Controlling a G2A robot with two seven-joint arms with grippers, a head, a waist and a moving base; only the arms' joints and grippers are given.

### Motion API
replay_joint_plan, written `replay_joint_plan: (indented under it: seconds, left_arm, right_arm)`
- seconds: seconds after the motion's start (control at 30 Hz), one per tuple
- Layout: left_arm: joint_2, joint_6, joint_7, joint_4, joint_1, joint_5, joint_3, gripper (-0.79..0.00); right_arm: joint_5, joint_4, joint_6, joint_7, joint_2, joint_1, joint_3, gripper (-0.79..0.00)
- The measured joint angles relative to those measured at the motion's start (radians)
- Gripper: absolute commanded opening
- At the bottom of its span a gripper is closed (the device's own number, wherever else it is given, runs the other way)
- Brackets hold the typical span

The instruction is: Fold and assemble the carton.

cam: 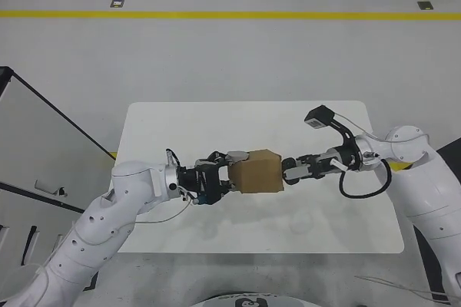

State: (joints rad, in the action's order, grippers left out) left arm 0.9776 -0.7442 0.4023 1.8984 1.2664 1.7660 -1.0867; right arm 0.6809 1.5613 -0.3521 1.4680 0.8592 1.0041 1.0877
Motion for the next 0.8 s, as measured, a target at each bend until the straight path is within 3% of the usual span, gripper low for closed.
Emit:
replay_joint_plan:
  seconds: [0.27, 0.43, 0.5, 0.53, 0.57, 0.6, 0.7, 0.8]
  left_arm:
    - [-0.001, -0.003, -0.003, 0.005, 0.002, -0.004, 0.002, -0.785]
    - [-0.001, -0.003, 0.004, 0.004, 0.005, -0.019, 0.002, -0.785]
    - [-0.001, -0.005, 0.016, -0.001, 0.008, -0.039, -0.002, -0.785]
    - [-0.002, -0.008, 0.021, -0.004, 0.009, -0.048, -0.005, -0.785]
    - [-0.002, -0.01, 0.026, -0.006, 0.01, -0.057, -0.008, -0.785]
    - [-0.002, -0.013, 0.034, -0.008, 0.012, -0.068, -0.01, -0.785]
    - [-0.002, -0.028, 0.063, -0.019, 0.015, -0.112, -0.016, -0.785]
    - [-0.002, -0.052, 0.086, -0.032, 0.016, -0.157, -0.016, -0.785]
  right_arm:
    - [-0.005, 0.005, 0.001, 0.001, 0.006, -0.006, -0.008, -0.557]
    - [-0.002, 0.005, -0.002, -0.002, 0.006, -0.006, 0.003, -0.477]
    - [-0.003, 0.002, -0.008, -0.008, 0.002, -0.002, 0.022, -0.385]
    - [-0.004, 0.001, -0.015, -0.014, -0.001, 0.003, 0.039, -0.172]
    - [-0.006, 0.002, -0.022, -0.022, -0.004, 0.007, 0.052, -0.049]
    - [-0.009, 0.005, -0.031, -0.031, -0.006, 0.012, 0.066, 0.0]
    - [-0.079, 0.028, -0.094, -0.094, -0.019, 0.03, 0.122, 0.0]
    - [-0.265, 0.079, -0.197, -0.197, -0.035, 0.06, 0.168, 0.0]
